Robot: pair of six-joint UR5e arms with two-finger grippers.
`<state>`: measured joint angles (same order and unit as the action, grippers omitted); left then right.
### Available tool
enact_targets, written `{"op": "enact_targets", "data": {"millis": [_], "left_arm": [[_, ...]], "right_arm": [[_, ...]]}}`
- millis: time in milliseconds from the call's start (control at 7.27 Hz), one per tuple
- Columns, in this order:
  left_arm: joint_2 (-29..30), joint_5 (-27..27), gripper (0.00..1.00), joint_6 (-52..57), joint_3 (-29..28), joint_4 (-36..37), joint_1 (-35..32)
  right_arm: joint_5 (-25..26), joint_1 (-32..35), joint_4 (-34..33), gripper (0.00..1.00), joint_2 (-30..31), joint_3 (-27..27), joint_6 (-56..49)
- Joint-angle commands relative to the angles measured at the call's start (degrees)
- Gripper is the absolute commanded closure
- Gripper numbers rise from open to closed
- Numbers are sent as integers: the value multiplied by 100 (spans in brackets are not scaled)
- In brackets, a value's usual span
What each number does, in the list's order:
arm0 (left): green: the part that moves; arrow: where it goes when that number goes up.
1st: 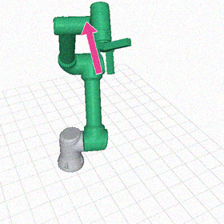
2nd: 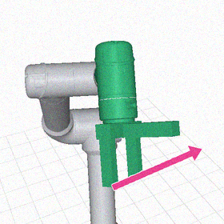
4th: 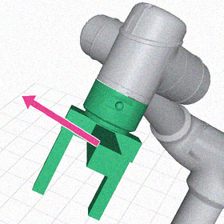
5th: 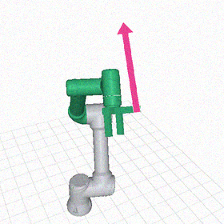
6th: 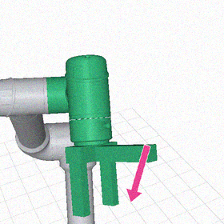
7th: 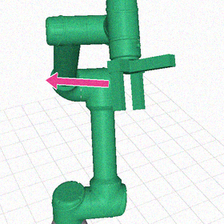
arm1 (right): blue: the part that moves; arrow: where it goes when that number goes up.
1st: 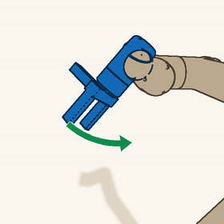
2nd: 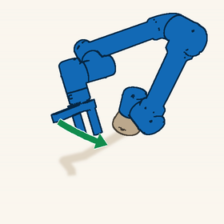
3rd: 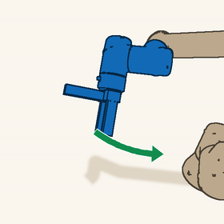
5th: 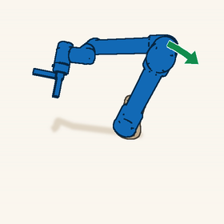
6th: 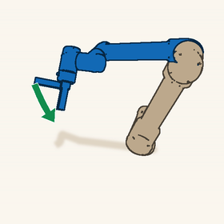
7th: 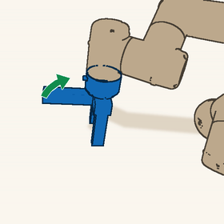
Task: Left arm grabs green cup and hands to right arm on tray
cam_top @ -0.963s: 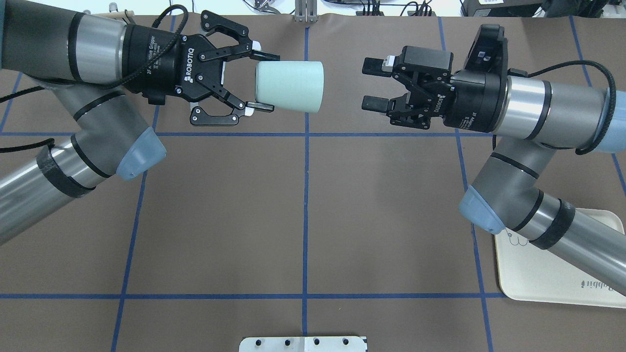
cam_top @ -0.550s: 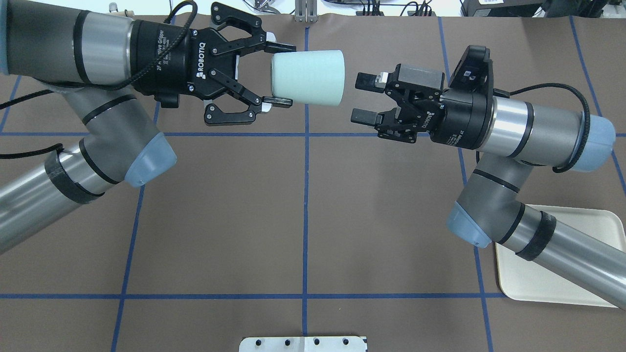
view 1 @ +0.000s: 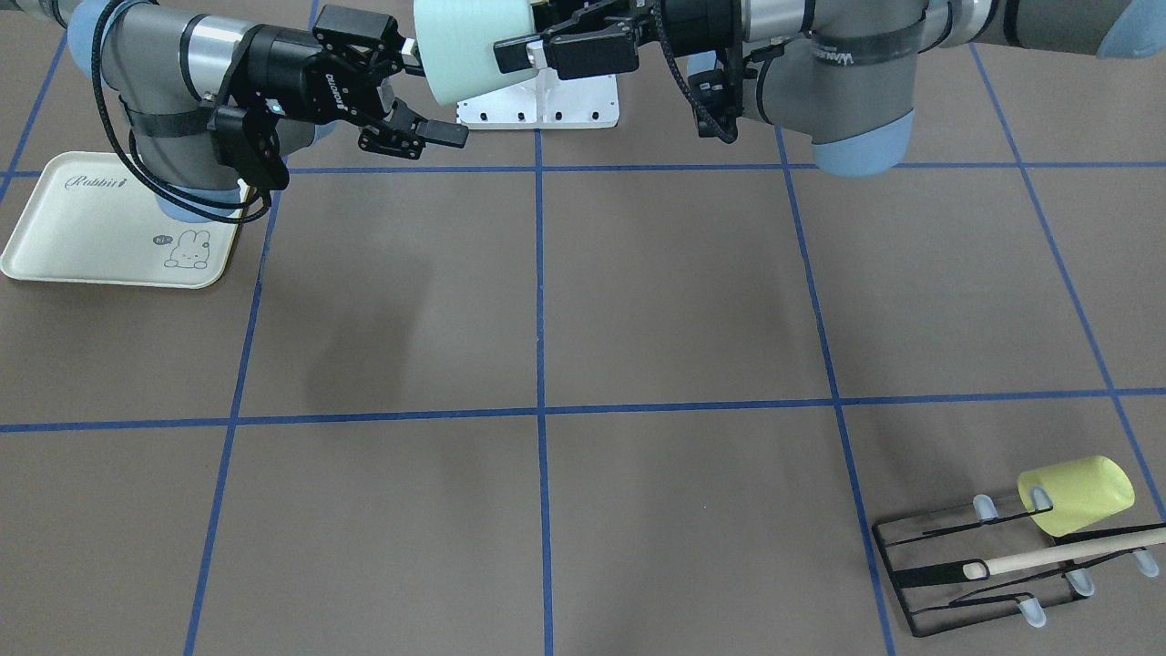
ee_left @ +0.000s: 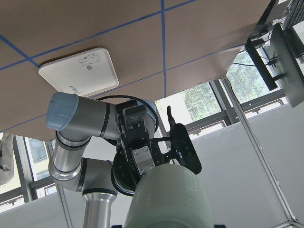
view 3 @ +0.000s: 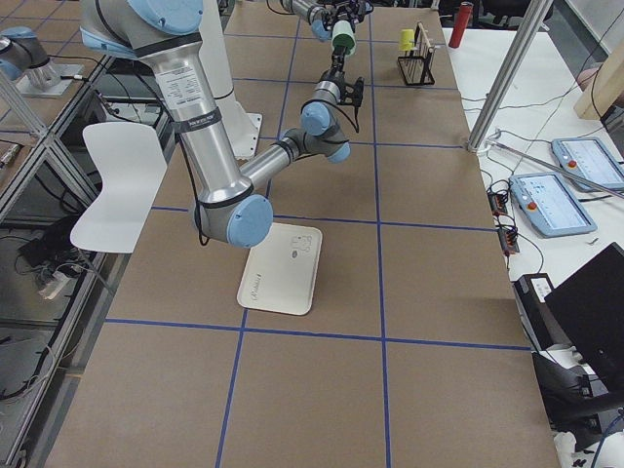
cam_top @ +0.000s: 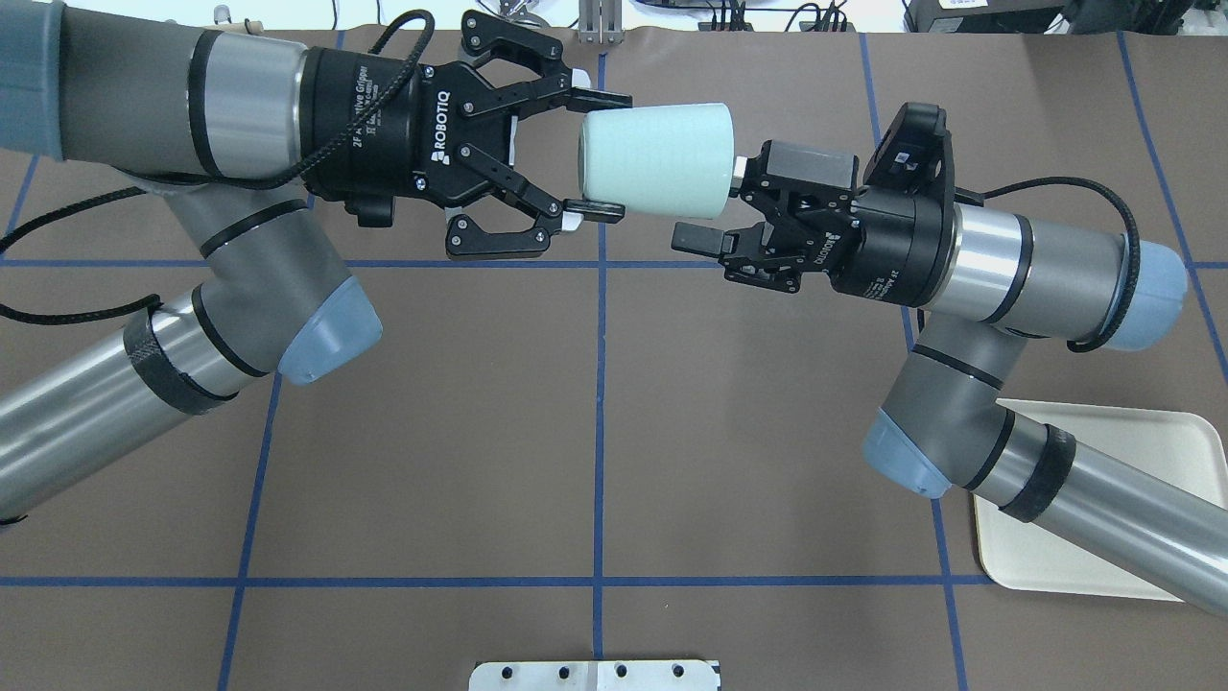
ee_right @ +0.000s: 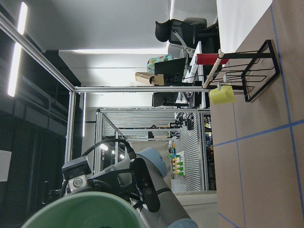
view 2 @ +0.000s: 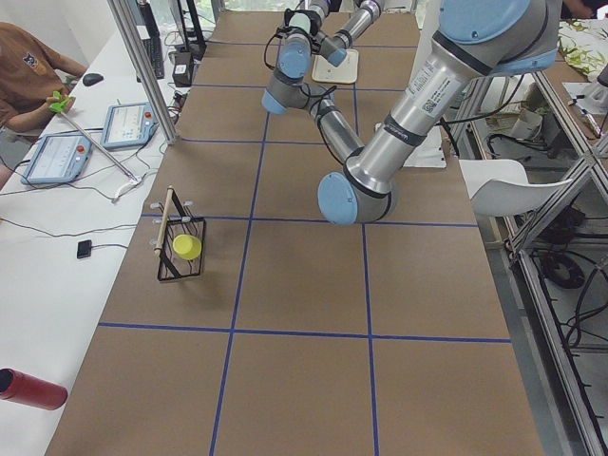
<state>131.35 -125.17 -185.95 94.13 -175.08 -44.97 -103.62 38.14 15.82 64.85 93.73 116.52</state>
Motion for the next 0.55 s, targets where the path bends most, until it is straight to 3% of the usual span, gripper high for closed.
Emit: {"op": "enact_targets", "data": {"millis": [0,138,412], "left_arm": [[5,2,100,-3,0,1,49],[-4,2,100,-3,8,1,50],[-4,-7,100,-29,0,1,58]], "right_arm": [[8,-8,158,38,2,-4,117],[8,-8,245,56,19,-4,117],[17,-8,518,73,46,-144,117]]}}
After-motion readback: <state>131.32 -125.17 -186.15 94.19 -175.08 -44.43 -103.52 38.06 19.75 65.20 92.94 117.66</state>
